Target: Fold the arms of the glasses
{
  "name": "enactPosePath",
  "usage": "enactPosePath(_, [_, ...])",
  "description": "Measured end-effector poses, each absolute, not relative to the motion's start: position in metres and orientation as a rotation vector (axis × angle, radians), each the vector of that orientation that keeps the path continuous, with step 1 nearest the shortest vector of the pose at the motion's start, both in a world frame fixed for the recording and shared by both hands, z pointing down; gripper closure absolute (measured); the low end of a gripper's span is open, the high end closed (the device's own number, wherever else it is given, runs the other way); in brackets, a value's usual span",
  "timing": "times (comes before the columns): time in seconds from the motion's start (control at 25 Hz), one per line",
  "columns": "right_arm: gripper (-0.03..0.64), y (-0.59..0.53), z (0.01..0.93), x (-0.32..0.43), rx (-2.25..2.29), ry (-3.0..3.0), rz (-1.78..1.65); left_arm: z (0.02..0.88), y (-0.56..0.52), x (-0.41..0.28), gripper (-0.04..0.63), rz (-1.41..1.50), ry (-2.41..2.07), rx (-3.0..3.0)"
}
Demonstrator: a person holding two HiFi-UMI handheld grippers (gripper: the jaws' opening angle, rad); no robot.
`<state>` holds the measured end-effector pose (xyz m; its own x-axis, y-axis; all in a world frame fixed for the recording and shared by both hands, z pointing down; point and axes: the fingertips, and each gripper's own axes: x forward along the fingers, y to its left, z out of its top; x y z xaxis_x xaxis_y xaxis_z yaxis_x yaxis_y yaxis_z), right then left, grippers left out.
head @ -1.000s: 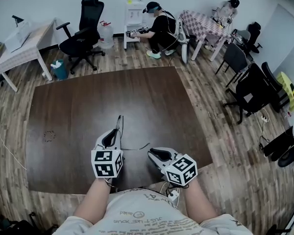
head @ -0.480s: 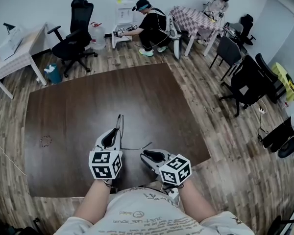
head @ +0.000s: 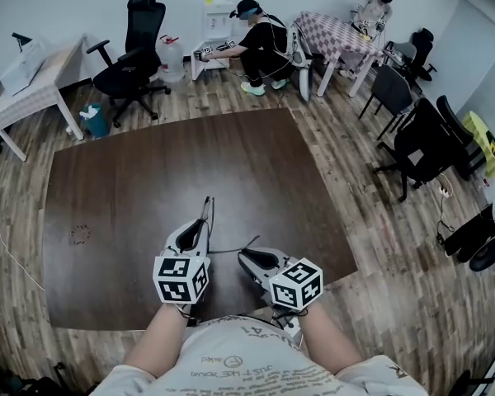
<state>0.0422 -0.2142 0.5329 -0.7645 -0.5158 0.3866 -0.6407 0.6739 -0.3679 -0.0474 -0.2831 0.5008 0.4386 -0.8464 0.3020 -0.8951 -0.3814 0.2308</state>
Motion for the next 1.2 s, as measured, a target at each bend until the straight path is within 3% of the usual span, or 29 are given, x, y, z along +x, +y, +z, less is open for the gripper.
enactPosePath(1.2, [0.568,-0.242,0.506,0.055,1.027,-2.727,0.806,0.511,-0.263,0.017,0.555,0.361,-1.277,2.542])
